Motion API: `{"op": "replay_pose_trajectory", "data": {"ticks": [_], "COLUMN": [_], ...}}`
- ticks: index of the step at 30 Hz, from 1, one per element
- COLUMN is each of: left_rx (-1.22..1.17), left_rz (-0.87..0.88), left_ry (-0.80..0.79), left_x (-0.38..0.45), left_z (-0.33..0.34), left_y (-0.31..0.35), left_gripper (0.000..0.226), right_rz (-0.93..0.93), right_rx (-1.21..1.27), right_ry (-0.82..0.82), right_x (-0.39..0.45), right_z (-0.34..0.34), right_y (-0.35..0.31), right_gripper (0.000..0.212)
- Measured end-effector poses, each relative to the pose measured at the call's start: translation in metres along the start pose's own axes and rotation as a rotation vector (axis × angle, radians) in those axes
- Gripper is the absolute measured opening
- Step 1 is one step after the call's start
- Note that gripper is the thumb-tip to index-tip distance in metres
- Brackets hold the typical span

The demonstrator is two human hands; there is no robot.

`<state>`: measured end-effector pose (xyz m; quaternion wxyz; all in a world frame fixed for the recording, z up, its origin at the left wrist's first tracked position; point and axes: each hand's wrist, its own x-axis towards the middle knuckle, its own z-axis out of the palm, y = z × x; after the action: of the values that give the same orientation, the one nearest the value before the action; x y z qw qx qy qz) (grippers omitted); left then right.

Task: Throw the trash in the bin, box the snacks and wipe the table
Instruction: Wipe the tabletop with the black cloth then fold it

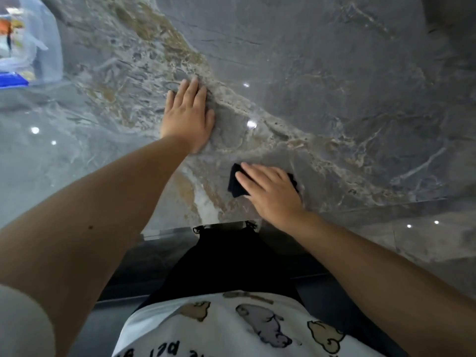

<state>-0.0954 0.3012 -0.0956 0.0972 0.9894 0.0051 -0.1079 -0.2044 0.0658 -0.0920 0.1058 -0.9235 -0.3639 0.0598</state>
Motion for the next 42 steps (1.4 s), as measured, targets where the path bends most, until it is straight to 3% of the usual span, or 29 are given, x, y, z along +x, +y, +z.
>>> {"op": "replay_pose_trajectory", "data": {"ticks": [3, 8, 11, 14, 20, 34, 39, 42], "left_rx": [-0.070, -0.122, -0.086, -0.050, -0.006, -0.052, -0.033, 0.016], "left_rz": [-0.006, -0.120, -0.257, -0.345, -0.315, -0.211, -0.109, -0.041], "left_ry": [0.011, 0.123, 0.153, 0.119, 0.119, 0.191, 0.171, 0.168], "left_x": [-0.011, -0.059, -0.098, -0.136, -0.181, -0.185, -0.188, -0.192], "left_z": [-0.019, -0.039, -0.037, -0.025, -0.006, 0.006, -0.003, -0.005], "left_y": [-0.008, -0.062, -0.120, -0.176, -0.250, -0.268, -0.286, -0.299], "left_gripper": [0.061, 0.060, 0.057, 0.058, 0.063, 0.058, 0.056, 0.054], "right_rz": [0.104, 0.574, 0.740, 0.742, 0.832, 0.496, 0.383, 0.225], "right_rx": [0.200, 0.472, 0.376, 0.157, -0.007, 0.027, -0.001, -0.052], "right_ry": [0.043, 0.172, 0.214, 0.131, 0.036, -0.072, -0.133, -0.198], "right_x": [0.007, -0.004, -0.022, -0.030, -0.008, 0.108, 0.119, 0.112], "right_z": [-0.020, -0.051, -0.056, -0.037, -0.001, 0.060, 0.064, 0.060], "right_y": [0.004, 0.037, 0.063, 0.061, 0.014, -0.245, -0.266, -0.259], "right_gripper": [0.042, 0.044, 0.050, 0.052, 0.055, 0.054, 0.055, 0.057]}}
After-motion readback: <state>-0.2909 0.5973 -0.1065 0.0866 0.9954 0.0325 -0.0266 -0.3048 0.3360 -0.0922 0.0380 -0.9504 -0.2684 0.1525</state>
